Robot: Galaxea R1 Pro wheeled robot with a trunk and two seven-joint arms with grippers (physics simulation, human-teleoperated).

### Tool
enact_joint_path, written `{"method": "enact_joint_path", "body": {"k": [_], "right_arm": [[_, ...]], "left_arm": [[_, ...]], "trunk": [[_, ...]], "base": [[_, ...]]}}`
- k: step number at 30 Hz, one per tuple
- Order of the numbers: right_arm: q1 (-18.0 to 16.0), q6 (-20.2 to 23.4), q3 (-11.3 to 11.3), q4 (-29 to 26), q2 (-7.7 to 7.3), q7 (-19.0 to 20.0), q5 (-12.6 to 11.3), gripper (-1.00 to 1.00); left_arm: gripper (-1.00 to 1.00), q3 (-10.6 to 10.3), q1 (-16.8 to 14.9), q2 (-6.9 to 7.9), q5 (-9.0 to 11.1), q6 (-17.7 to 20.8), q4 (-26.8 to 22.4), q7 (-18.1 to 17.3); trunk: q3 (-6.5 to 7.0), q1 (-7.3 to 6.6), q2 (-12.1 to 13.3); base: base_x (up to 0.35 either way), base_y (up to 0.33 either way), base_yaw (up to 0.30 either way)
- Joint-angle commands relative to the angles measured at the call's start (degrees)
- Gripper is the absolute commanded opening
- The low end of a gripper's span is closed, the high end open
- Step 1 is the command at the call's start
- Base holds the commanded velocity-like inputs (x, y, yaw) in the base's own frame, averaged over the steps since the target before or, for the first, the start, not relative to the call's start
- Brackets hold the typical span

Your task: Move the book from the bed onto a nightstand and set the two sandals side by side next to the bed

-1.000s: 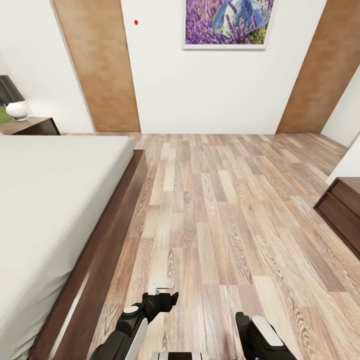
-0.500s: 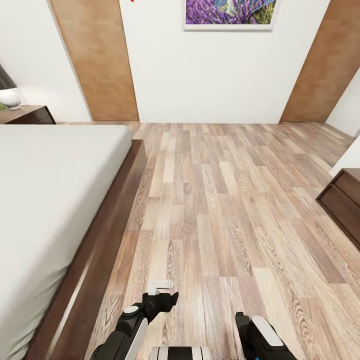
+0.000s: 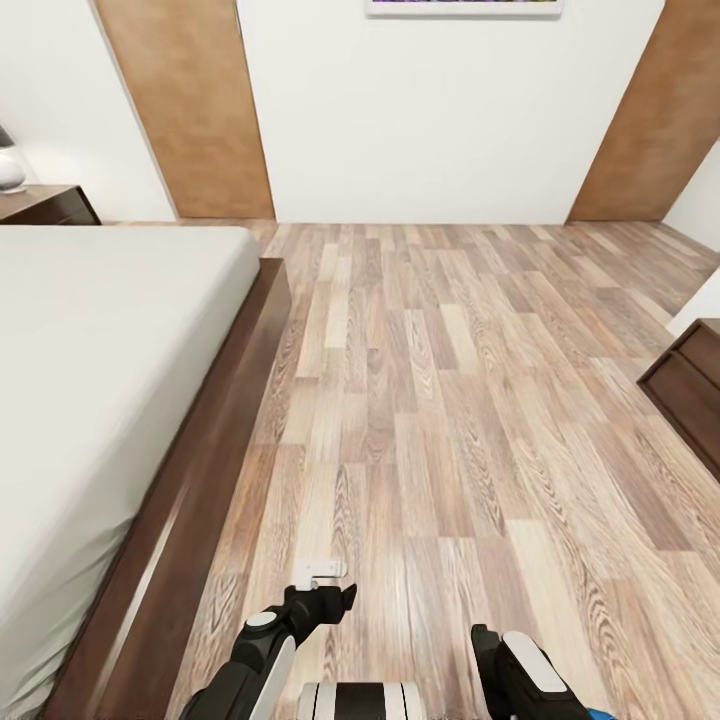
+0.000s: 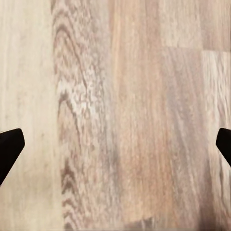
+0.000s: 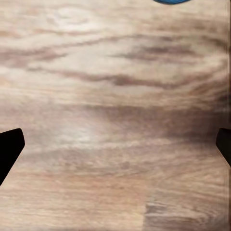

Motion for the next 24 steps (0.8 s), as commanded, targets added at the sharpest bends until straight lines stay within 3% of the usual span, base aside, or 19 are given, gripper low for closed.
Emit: {"method": "enact_joint_path", "body": {"k": [1, 6, 9, 10, 12, 15, 24], "right_arm": [[0.0, 0.3, -0.4, -0.1, 0.06, -0.3, 0.0, 1.00], [0.0, 0.3, -0.4, -0.1, 0.06, -0.3, 0.0, 1.00], [0.0, 0.3, -0.4, -0.1, 0.06, -0.3, 0.0, 1.00], [0.0, 0.3, -0.4, -0.2, 0.06, -0.3, 0.0, 1.00], [0.0, 0.3, -0.4, -0.2, 0.04, -0.3, 0.0, 1.00], [0.0, 0.2, -0.5, -0.4, -0.33, -0.4, 0.0, 1.00], [0.0, 0.1, -0.6, -0.7, -4.40, -0.4, 0.0, 1.00]], "left_arm": [[1.00, 0.1, 0.0, 0.00, 0.5, 0.3, -0.1, 0.0], [1.00, 0.8, 0.0, 0.02, 0.6, 0.4, -0.3, 0.1], [1.00, 3.8, 0.0, 1.83, 0.9, 0.5, -2.0, -0.2], [1.00, 6.8, 0.0, 3.85, 2.9, 0.5, -2.9, -2.5], [1.00, 7.6, 0.0, 4.83, 4.4, 0.5, -3.1, -4.7], [1.00, 8.2, 0.0, 6.06, 6.0, 0.3, -3.3, -7.4], [1.00, 8.4, 0.0, 6.29, 6.2, 0.2, -3.3, -7.9]], "trunk": [[-0.27, 0.01, 0.0], [-1.38, 0.14, -0.1], [-2.04, 0.22, -0.1], [-2.27, 0.24, -0.2], [-2.71, 0.30, -0.2], [-3.37, 0.37, -0.2], [-5.37, 0.61, -0.3]], "base": [[0.000, 0.000, 0.000], [0.000, 0.000, 0.000], [0.000, 0.000, 0.000], [0.000, 0.000, 0.000], [0.000, 0.000, 0.000], [0.000, 0.000, 0.000], [0.000, 0.000, 0.000]]}}
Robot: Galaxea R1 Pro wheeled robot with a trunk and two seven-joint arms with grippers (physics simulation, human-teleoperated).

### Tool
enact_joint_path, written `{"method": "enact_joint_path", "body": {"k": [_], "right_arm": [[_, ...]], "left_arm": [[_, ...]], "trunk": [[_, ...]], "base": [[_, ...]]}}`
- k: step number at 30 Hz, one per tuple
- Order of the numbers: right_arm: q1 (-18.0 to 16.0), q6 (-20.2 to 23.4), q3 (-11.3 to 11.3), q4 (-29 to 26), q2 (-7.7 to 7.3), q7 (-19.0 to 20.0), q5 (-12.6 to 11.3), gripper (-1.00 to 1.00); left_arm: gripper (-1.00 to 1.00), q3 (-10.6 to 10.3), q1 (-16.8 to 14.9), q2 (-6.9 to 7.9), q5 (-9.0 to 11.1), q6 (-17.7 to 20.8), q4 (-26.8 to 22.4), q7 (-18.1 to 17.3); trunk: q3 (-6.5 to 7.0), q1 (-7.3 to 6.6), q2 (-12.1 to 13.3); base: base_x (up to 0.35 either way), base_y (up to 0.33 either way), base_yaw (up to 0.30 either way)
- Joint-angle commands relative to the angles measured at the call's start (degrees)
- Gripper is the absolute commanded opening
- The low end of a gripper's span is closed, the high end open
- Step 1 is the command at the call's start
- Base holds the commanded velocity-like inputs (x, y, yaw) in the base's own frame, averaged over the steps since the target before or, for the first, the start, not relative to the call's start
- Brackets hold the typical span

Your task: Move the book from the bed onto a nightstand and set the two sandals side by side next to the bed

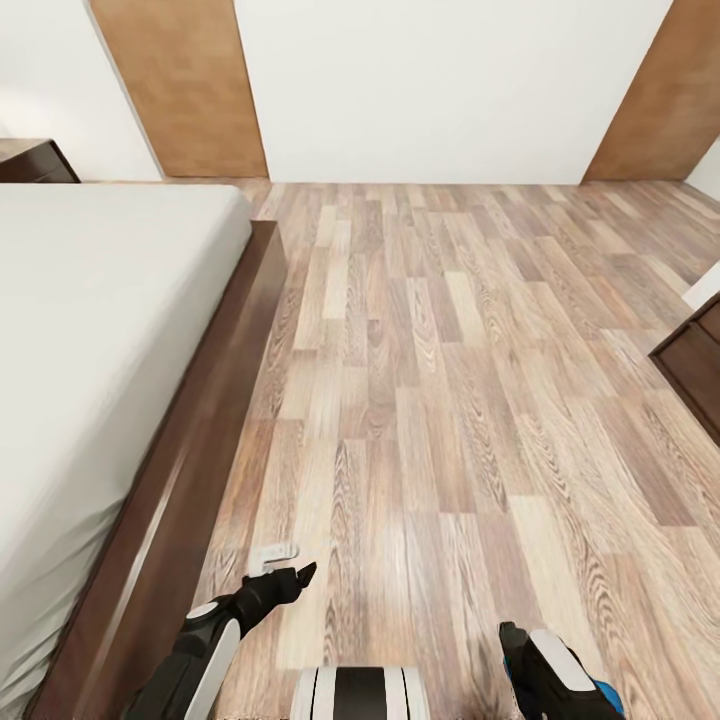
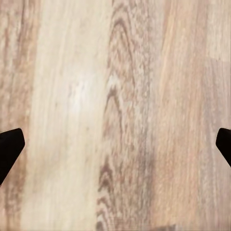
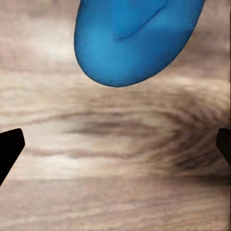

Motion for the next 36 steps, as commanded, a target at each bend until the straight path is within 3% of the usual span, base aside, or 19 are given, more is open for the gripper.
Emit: {"method": "enact_joint_path", "body": {"k": [1, 4, 5, 13, 19, 20, 25, 30, 36], "right_arm": [[0.0, 0.3, -0.2, -0.2, -0.98, -0.3, -0.1, 1.00], [0.0, 0.3, -0.2, -0.2, -2.67, -0.3, -0.1, 1.00], [0.0, 0.4, -0.2, -0.2, -4.28, -0.3, -0.1, 1.00], [0.0, 2.2, -0.4, -0.2, -10.12, -0.3, -0.1, 1.00], [0.0, 5.6, -0.4, -0.2, -12.66, -0.3, -0.2, 1.00], [0.0, 8.3, -0.8, -0.1, -14.73, -0.3, -0.2, 1.00], [0.0, 10.5, -2.1, -0.1, -15.96, -0.3, -0.2, 1.00], [0.0, 12.2, -4.7, -0.1, -16.22, -0.3, -0.2, 1.00], [0.0, 12.2, -5.4, -0.1, -16.14, -0.3, -0.2, 1.00]], "left_arm": [[1.00, 0.1, 0.0, -0.01, 0.4, 0.4, -0.1, -0.1], [1.00, 0.1, 0.0, -0.01, 0.4, 0.4, -0.1, -0.1], [1.00, 0.1, 0.0, -0.01, 0.4, 0.4, -0.1, -0.1], [1.00, 0.0, 0.0, -0.08, 0.4, 0.3, -0.1, -0.1], [1.00, 0.0, 0.0, -0.14, 0.4, 0.3, 0.0, -0.1], [1.00, 0.0, 0.0, -0.17, 0.4, 0.3, 0.0, -0.1], [1.00, 0.0, 0.0, -0.18, 0.4, 0.3, 0.0, -0.1], [1.00, 0.0, 0.0, -0.18, 0.4, 0.3, 0.0, -0.1], [1.00, 0.0, 0.0, -0.25, 0.4, 0.3, -0.1, -0.1]], "trunk": [[-0.27, 0.01, 0.0], [-0.93, 0.09, -0.1], [-1.15, 0.12, -0.1], [-2.93, 0.32, -0.2], [-4.26, 0.48, -0.3], [-4.48, 0.50, -0.3], [-5.58, 0.63, -0.4], [-6.69, 0.76, -0.4], [-8.02, 0.92, -0.5]], "base": [[0.000, 0.000, 0.000], [0.000, 0.000, 0.000], [0.000, 0.000, 0.000], [0.000, 0.000, 0.000], [0.000, 0.000, 0.000], [0.000, 0.000, 0.000], [0.000, 0.000, 0.000], [0.000, 0.000, 0.000], [0.000, 0.000, 0.000]]}}
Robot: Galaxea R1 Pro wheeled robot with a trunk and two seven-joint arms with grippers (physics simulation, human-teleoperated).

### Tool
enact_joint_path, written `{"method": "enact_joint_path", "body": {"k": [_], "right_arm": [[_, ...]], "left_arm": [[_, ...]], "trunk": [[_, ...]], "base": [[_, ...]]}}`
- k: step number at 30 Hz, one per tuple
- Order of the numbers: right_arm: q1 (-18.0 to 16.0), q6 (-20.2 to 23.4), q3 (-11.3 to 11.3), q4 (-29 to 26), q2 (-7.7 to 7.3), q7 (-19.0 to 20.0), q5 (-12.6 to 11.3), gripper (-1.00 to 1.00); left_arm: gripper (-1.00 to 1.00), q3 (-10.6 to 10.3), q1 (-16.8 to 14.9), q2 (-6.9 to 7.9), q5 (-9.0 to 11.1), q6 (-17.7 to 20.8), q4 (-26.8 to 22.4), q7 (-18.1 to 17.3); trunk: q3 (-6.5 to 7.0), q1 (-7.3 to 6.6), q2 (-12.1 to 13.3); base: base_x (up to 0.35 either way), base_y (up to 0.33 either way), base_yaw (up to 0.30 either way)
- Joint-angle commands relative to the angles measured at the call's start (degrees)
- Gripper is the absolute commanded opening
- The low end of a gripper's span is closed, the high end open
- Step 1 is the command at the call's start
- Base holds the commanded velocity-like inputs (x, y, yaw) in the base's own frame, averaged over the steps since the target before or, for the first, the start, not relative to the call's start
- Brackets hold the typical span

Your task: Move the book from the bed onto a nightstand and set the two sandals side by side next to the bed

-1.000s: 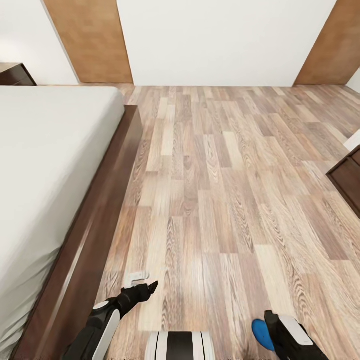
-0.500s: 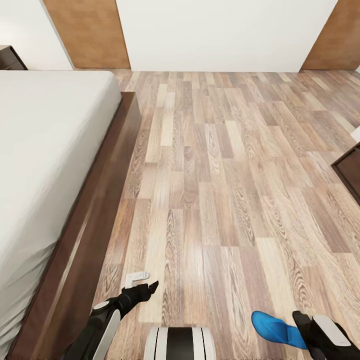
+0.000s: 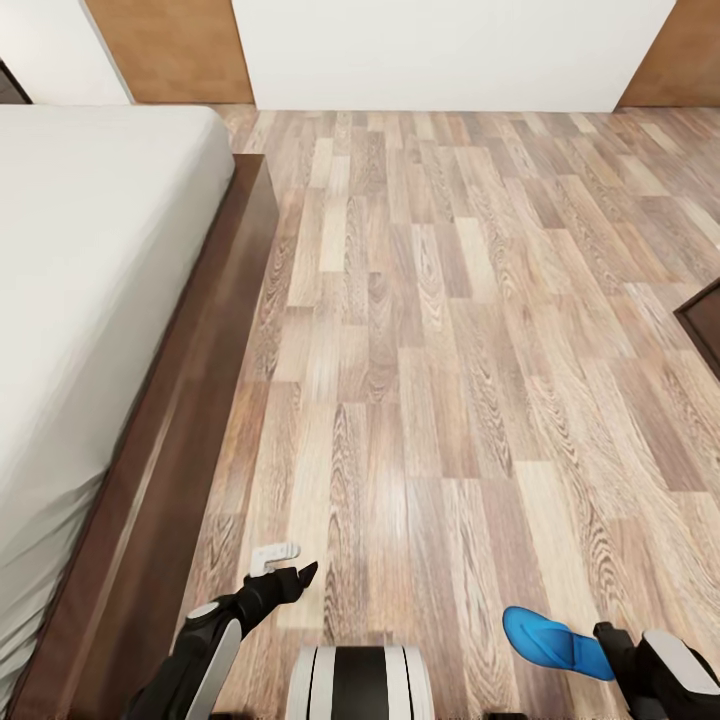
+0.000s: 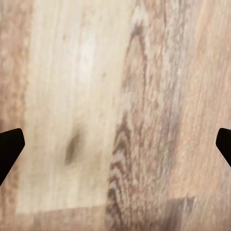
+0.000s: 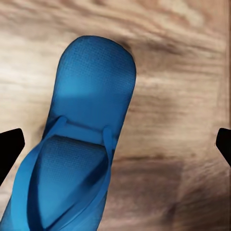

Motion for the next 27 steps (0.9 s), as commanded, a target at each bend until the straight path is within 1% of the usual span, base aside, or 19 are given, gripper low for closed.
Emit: {"method": "enact_joint_path", "body": {"k": [1, 15, 21, 22, 23, 26, 27], "right_arm": [[0.0, 0.0, -0.2, -0.3, 0.09, -0.3, -0.1, 1.00], [0.0, 0.2, -0.2, -1.2, 0.39, -0.3, -0.2, 1.00], [0.0, 1.0, -0.2, -4.0, 0.37, -0.2, -0.4, 1.00], [0.0, 1.3, -0.2, -4.2, 0.37, -0.2, -0.5, 1.00], [0.0, 2.6, -0.2, -4.7, 0.46, -0.2, -1.6, 1.00], [0.0, 4.5, -0.2, -4.9, 0.54, -0.2, -3.6, 1.00], [0.0, 6.1, -0.2, -5.0, 0.55, -0.2, -5.3, 1.00]], "left_arm": [[1.00, 0.1, 0.0, -0.02, 0.4, 0.4, -0.1, -0.1], [1.00, -0.1, 0.0, -0.40, 0.5, 0.4, -0.2, 0.0], [1.00, -0.1, 0.0, -0.40, 0.5, 0.5, -0.1, -0.1], [1.00, -0.1, 0.0, -0.40, 0.6, 0.5, -0.1, -0.1], [1.00, -0.1, 0.0, -0.41, 0.6, 0.5, -0.1, -0.1], [1.00, -0.2, 0.0, -0.44, 0.6, 0.5, -0.1, -0.1], [1.00, -0.2, 0.0, -0.45, 0.6, 0.5, -0.2, -0.1]], "trunk": [[-0.26, 0.01, 0.0], [-3.37, 0.38, -0.2], [-4.69, 0.53, -0.3], [-4.69, 0.53, -0.3], [-4.69, 0.53, -0.3], [-4.69, 0.53, -0.3], [-4.69, 0.53, -0.3]], "base": [[0.000, 0.000, 0.000], [0.000, 0.000, 0.000], [0.000, 0.000, 0.000], [0.000, 0.000, 0.000], [0.000, 0.000, 0.000], [0.000, 0.000, 0.000], [0.000, 0.000, 0.000]]}}
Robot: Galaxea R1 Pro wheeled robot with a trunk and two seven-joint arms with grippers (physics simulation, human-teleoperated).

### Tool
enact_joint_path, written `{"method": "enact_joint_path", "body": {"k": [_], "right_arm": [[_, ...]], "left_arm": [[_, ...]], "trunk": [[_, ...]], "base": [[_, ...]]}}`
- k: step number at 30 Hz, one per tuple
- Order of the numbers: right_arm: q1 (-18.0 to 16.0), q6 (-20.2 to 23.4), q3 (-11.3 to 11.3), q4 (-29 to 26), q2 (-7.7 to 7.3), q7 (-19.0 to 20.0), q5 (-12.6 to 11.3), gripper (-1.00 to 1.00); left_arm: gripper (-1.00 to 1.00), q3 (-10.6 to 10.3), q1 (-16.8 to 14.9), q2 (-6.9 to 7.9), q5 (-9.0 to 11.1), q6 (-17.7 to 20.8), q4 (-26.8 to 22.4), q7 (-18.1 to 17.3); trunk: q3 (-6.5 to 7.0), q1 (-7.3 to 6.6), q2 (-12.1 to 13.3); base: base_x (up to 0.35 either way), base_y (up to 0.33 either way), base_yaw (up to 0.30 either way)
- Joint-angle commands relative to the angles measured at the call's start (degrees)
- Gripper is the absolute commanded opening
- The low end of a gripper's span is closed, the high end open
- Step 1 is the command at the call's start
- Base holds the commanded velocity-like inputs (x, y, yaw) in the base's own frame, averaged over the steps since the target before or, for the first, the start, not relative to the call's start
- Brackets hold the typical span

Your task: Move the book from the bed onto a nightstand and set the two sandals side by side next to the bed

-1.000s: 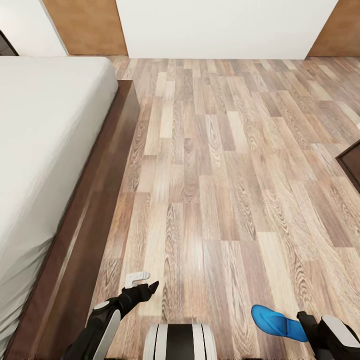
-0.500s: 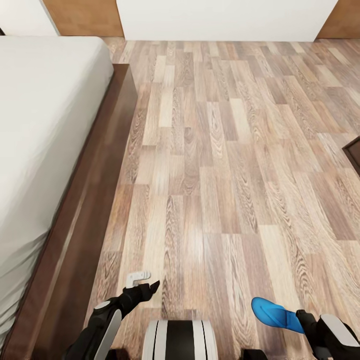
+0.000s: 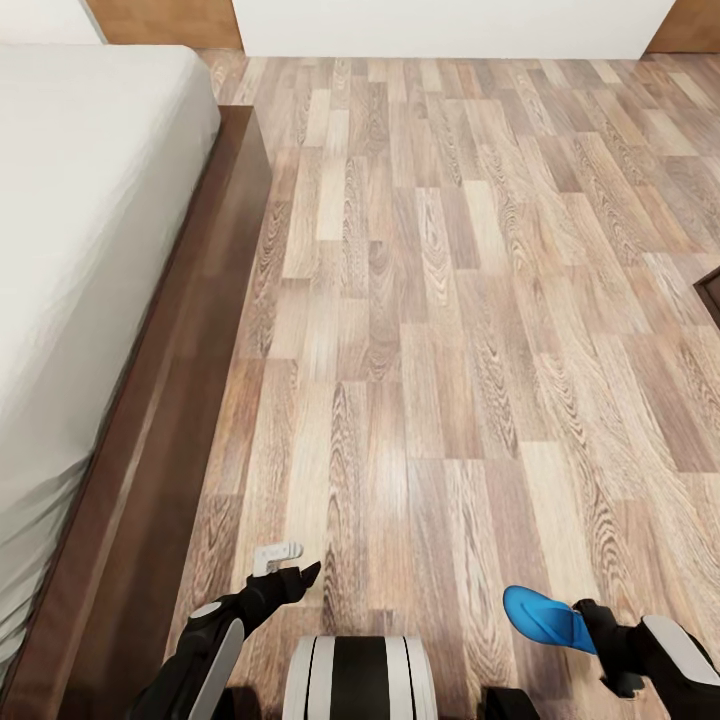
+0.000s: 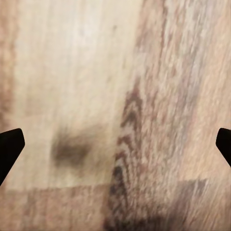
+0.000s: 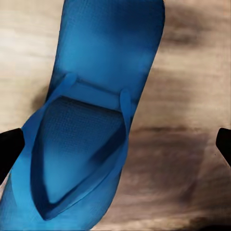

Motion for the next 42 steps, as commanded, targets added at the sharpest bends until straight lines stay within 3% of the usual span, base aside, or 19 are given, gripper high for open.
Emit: {"method": "enact_joint_path", "body": {"k": [1, 4, 17, 22, 23, 25, 26, 27, 32, 42], "right_arm": [[0.0, 1.1, -0.2, -0.1, 0.01, -0.4, -1.2, 1.00], [0.0, 4.5, -0.2, -0.2, -0.03, -0.3, -5.9, 1.00], [0.0, 8.1, -0.4, -0.4, -0.06, -0.1, -10.2, 1.00], [0.0, 9.0, -0.5, -0.3, -0.06, 0.0, -15.8, 1.00], [0.0, 9.1, -0.5, -0.3, -0.06, 0.0, -18.0, 1.00], [0.0, 9.1, -0.5, -0.1, -0.06, 0.1, -20.2, 1.00], [0.0, 9.0, -0.5, 0.2, -0.06, 0.1, -23.1, 1.00], [0.0, 9.0, -0.5, 0.2, -0.06, 0.1, -23.8, 1.00], [0.0, 8.6, -0.6, 0.6, -0.06, 0.1, -26.3, 1.00], [0.0, 8.3, -0.6, 0.7, -0.06, 0.1, -26.8, 1.00]], "left_arm": [[1.00, 0.0, 0.0, -0.02, 0.4, 0.4, -0.1, -0.1], [1.00, 0.0, 0.0, -0.03, 0.4, 0.4, 0.0, -0.1], [1.00, -0.1, 0.0, -0.08, 0.4, 0.4, 0.0, -0.1], [1.00, -0.1, 0.0, -0.11, 0.4, 0.4, 0.0, -0.1], [1.00, -0.1, 0.0, -0.12, 0.4, 0.4, 0.0, -0.1], [1.00, -0.2, 0.0, -0.12, 0.4, 0.4, 0.0, -0.1], [1.00, -0.2, 0.0, -0.11, 0.4, 0.4, 0.0, -0.1], [1.00, -0.2, 0.0, -0.11, 0.4, 0.4, 0.0, -0.1], [1.00, -0.2, 0.0, -0.12, 0.4, 0.3, 0.0, -0.1], [1.00, -0.1, 0.0, -0.11, 0.4, 0.3, 0.0, -0.1]], "trunk": [[-0.03, -0.01, 0.0], [-0.03, -0.01, 0.0], [-0.03, -0.01, 0.0], [-0.03, -0.01, 0.0], [-0.03, -0.01, 0.0], [-0.03, -0.01, 0.0], [-0.03, -0.01, 0.0], [-0.03, -0.01, 0.0], [-0.03, -0.01, 0.0], [-0.03, -0.01, 0.0]], "base": [[0.000, 0.000, 0.000], [0.000, 0.000, 0.000], [0.000, 0.000, 0.000], [0.000, 0.000, 0.000], [0.000, 0.000, 0.000], [0.000, 0.000, 0.000], [0.000, 0.000, 0.000], [0.000, 0.000, 0.000], [0.000, 0.000, 0.000], [0.000, 0.000, 0.000]]}}
